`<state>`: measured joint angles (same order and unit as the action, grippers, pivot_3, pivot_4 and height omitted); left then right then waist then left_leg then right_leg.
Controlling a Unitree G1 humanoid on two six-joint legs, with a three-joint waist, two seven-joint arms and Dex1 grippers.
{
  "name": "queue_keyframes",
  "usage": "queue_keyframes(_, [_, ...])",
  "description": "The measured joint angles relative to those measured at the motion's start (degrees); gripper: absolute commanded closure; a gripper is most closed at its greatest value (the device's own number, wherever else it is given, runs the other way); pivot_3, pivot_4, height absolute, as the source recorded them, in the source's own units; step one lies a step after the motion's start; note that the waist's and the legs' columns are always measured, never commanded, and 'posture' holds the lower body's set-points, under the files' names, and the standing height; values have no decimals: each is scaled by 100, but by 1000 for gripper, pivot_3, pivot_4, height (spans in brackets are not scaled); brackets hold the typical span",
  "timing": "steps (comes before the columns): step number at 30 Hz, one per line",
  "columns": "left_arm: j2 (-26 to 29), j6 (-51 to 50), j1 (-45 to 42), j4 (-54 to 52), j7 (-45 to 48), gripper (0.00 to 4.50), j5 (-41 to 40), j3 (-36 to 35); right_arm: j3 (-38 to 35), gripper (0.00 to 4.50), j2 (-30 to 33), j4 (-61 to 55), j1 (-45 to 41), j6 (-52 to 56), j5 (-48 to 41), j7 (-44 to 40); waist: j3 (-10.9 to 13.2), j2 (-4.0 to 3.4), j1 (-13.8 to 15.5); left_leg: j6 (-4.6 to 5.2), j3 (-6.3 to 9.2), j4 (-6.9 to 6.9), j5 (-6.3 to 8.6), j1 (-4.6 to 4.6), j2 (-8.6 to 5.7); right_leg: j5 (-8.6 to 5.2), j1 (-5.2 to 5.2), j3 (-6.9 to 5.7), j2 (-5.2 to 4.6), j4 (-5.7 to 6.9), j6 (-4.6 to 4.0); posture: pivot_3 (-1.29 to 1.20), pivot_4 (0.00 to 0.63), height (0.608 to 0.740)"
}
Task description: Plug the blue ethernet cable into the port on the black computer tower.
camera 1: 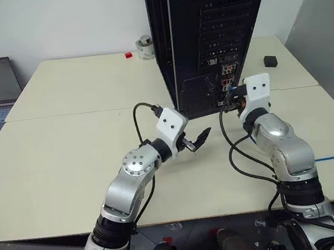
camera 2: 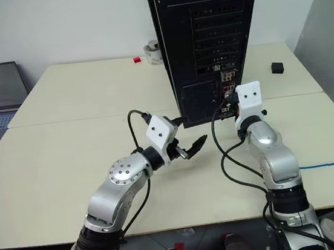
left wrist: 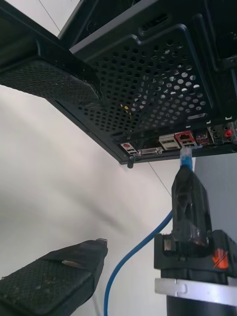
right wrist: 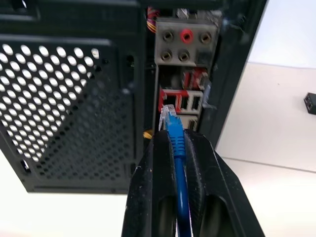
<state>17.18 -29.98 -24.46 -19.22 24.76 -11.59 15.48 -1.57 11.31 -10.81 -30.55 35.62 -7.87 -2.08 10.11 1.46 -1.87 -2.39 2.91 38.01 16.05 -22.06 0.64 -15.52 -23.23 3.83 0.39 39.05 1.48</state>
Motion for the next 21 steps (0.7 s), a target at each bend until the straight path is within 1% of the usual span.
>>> queue_keyframes(8, [34, 8, 0, 0, 89, 52, 51, -4, -121, 4500, -34, 454, -178, -229, 3, -25, 0, 0, -3, 0, -1, -1, 0, 0, 0, 0, 0, 1, -1, 0, 0, 0, 150, 740])
queue_keyframes(21, [52, 18, 0, 13, 115, 52, 136, -14, -166, 4500, -123, 700, -288, -382, 2, -33, 0, 0, -2, 0, 0, -2, 0, 0, 0, 0, 0, 1, -1, 0, 0, 0, 150, 740])
